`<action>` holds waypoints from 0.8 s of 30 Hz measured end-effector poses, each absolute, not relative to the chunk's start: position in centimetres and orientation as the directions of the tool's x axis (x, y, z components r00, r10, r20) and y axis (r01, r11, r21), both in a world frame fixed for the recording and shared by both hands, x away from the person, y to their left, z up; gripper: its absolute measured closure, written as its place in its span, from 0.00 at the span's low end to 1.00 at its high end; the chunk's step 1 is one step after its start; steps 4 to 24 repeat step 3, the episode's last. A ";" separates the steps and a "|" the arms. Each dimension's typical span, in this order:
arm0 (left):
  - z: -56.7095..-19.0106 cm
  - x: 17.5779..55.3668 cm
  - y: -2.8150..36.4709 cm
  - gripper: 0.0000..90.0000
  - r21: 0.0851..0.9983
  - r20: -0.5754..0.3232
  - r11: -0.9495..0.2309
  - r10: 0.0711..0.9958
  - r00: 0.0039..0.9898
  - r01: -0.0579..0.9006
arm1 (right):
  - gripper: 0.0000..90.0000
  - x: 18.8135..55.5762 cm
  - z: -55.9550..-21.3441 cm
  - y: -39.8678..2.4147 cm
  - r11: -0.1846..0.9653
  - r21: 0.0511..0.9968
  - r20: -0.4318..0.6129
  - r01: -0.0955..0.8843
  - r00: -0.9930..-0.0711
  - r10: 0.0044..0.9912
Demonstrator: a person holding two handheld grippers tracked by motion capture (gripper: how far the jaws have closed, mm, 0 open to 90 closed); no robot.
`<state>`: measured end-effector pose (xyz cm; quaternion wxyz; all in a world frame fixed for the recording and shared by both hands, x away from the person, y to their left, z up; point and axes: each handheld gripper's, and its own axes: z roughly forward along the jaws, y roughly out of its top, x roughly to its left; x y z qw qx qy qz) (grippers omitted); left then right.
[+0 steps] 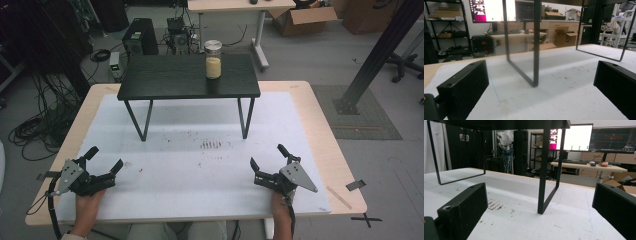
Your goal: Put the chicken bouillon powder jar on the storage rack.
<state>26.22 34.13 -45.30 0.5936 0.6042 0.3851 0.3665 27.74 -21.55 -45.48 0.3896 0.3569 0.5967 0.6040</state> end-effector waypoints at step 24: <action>-45.3 26.2 34.1 0.00 1.000 -0.010 -0.002 0.901 0.433 0.028 | 0.00 27.8 -45.5 -21.6 0.015 0.999 -0.032 -0.043 -0.442 0.896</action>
